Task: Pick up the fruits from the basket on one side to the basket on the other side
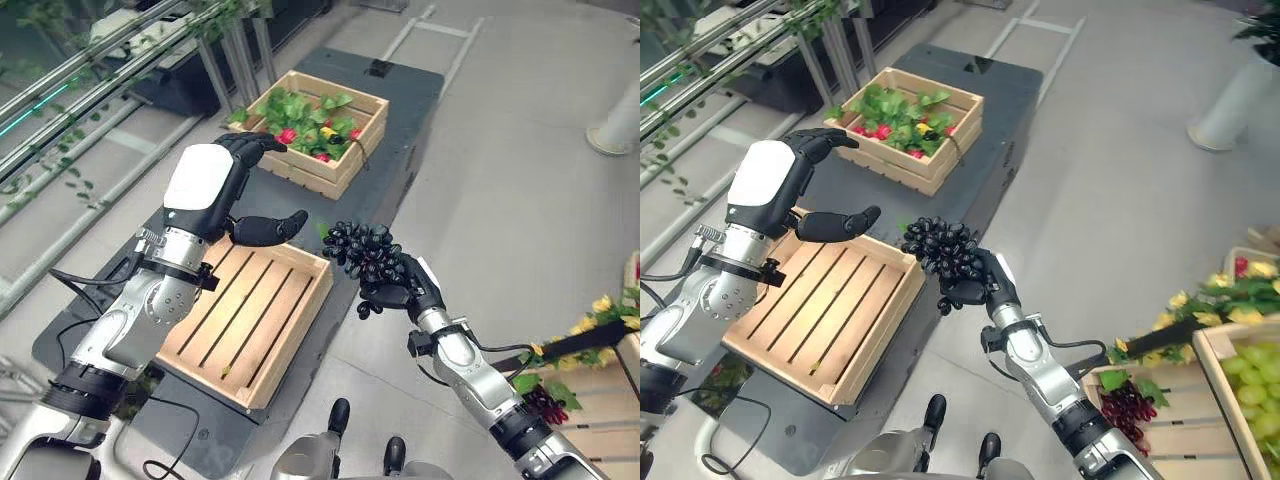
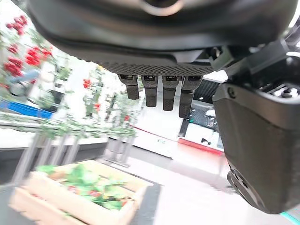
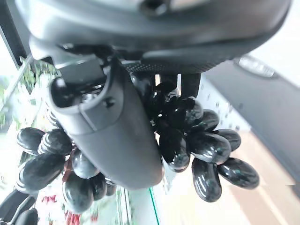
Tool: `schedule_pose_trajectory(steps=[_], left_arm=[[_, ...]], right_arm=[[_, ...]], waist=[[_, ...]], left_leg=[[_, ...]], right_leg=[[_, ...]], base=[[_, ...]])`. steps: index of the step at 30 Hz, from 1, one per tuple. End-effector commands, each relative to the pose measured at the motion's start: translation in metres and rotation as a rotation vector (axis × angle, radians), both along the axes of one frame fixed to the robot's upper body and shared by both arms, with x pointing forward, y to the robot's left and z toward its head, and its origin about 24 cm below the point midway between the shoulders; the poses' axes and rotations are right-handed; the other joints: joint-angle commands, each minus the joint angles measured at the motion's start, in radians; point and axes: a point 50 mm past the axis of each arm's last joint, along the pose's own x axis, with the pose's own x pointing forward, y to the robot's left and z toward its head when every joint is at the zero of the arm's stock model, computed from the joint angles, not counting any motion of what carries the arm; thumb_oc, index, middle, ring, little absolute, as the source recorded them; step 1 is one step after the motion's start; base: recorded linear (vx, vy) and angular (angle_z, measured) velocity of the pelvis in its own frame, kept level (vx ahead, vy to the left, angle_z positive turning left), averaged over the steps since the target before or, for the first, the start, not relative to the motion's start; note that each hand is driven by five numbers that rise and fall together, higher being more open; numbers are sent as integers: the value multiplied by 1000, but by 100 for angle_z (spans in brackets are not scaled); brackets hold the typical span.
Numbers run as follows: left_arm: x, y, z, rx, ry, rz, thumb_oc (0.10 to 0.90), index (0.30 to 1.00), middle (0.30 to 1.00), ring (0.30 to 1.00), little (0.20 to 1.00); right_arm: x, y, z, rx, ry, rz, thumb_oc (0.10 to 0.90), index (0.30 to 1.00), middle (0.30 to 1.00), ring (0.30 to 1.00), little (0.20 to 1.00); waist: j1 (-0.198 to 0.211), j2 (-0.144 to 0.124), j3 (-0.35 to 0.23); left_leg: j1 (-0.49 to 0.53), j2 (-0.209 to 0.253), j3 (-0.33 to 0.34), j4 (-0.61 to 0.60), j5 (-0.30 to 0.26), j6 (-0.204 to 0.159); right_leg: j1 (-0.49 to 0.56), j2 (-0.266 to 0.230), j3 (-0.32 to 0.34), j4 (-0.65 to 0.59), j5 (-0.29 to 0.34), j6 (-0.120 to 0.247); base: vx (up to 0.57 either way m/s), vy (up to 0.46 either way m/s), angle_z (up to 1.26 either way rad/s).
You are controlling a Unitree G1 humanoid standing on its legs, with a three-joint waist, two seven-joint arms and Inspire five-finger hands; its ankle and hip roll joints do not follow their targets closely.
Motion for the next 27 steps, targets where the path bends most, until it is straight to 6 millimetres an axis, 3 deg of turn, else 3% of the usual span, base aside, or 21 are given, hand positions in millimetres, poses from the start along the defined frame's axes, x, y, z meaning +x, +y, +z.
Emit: schedule_pose_trajectory(steps=[1,7,12,16,23,27], left_arm=[[9,-2,-7,-199,-33,15,800,900,900,900,900],[6,-11,-17,-353,-14,8,800,900,900,900,900],[3,-25,-32,-534,13,-14,800,900,900,900,900],[5,-31,-33,-594,-7,-36,800,900,900,900,900],[16,-45,-15,-724,-128,-85,800,900,900,900,900],[18,-56,-5,-770,-203,-137,800,900,900,900,900]], right_arm=[[-5,1,41,89,-280,37,400,300,300,300,300],[-14,-7,35,51,-274,52,400,300,300,300,300],[-19,-11,35,54,-266,43,400,300,300,300,300],[-18,-14,38,55,-283,24,400,300,300,300,300],[-7,-24,54,48,-367,-24,400,300,300,300,300],[-3,-26,66,40,-434,-47,400,300,300,300,300]], waist=[[-38,-22,-170],[-77,-25,-153],[-119,-28,-101],[-143,-28,-48],[-193,-20,106],[-211,-28,204]], left_leg=[[54,-21,67,1,-168,-4],[71,-12,106,1,-180,1],[78,-8,152,12,-192,12],[53,-7,172,21,-195,17],[-36,-3,205,107,-200,21],[-158,-1,220,266,-218,12]], right_leg=[[-53,1,41,-33,65,17],[-61,11,86,-33,68,17],[-79,23,119,-6,59,16],[-118,30,137,22,52,14],[-232,51,171,143,33,3],[-342,53,160,261,18,-13]], base=[[-27,1,-47],[-12,-7,-44],[-25,-9,-42],[-123,-2,-35],[-133,3,-32],[-136,-46,-23]])
